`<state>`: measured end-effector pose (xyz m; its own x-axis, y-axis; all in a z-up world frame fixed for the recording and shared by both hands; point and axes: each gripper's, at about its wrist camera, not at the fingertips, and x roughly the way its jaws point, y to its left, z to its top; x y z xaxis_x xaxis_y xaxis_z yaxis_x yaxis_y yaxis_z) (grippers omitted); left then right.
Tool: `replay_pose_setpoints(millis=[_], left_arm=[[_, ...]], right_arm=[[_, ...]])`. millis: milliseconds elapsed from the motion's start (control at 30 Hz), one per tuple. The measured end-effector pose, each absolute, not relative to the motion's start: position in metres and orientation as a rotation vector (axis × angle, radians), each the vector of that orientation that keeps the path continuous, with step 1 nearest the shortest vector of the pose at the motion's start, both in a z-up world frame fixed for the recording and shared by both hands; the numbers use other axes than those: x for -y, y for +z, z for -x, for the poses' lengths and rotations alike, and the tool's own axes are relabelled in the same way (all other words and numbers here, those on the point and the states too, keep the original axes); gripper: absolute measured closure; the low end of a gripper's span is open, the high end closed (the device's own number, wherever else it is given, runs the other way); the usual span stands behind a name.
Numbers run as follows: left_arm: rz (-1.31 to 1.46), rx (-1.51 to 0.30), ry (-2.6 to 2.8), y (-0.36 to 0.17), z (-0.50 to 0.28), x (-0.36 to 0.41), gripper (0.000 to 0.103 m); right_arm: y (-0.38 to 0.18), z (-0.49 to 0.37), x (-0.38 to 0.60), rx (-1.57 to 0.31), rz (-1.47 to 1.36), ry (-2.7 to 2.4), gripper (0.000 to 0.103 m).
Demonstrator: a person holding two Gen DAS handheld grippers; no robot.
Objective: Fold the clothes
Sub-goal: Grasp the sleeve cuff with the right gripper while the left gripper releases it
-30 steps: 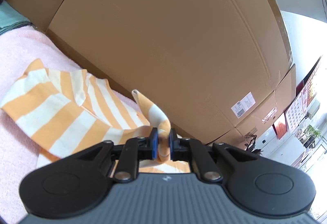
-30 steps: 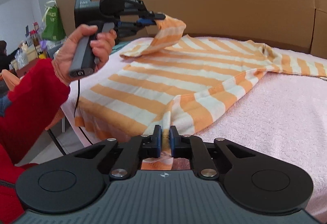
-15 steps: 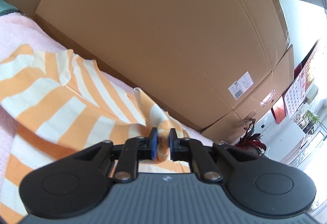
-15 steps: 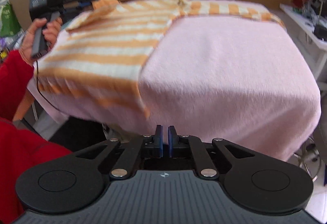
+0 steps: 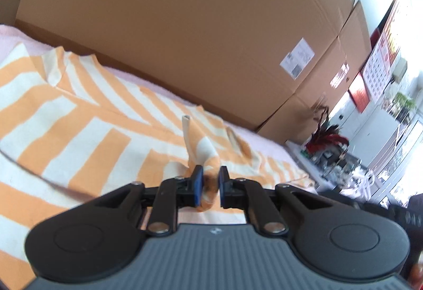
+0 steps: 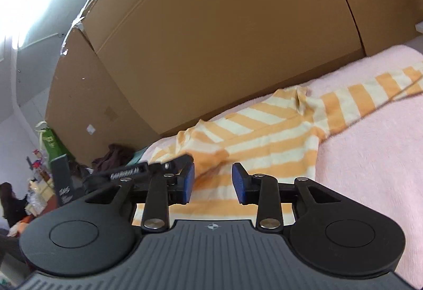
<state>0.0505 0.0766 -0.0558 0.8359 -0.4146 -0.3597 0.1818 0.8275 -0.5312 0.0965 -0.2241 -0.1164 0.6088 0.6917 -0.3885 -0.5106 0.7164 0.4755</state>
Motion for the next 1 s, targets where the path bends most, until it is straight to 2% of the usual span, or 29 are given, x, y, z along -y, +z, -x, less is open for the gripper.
replay_pose_setpoints(millis=[200, 433, 833, 900, 933, 1000], left_arm=[[0.457, -0.495, -0.362, -0.055, -0.058, -0.055, 0.099], [0.452, -0.523, -0.419, -0.057, -0.077, -0.02, 0.099], [0.373, -0.521, -0.461, -0.057, -0.073, 0.01, 0.099], [0.368, -0.53, -0.461, -0.058, -0.073, 0.01, 0.096], [0.367, -0.534, -0.46, -0.059, -0.073, 0.01, 0.094], [0.354, -0.536, -0.461, -0.058, -0.068, 0.005, 0.092]], right_arm=[[-0.12, -0.141, 0.193, -0.694, -0.373, 0.682, 0.067], [-0.125, -0.16, 0.234, -0.723, -0.516, 0.584, 0.067], [-0.138, -0.17, 0.236, -0.759, -0.476, 0.572, 0.064], [-0.143, -0.174, 0.232, -0.769, -0.457, 0.55, 0.076], [-0.145, -0.177, 0.231, -0.778, -0.448, 0.549, 0.088], [-0.147, -0.18, 0.23, -0.781, -0.45, 0.568, 0.093]])
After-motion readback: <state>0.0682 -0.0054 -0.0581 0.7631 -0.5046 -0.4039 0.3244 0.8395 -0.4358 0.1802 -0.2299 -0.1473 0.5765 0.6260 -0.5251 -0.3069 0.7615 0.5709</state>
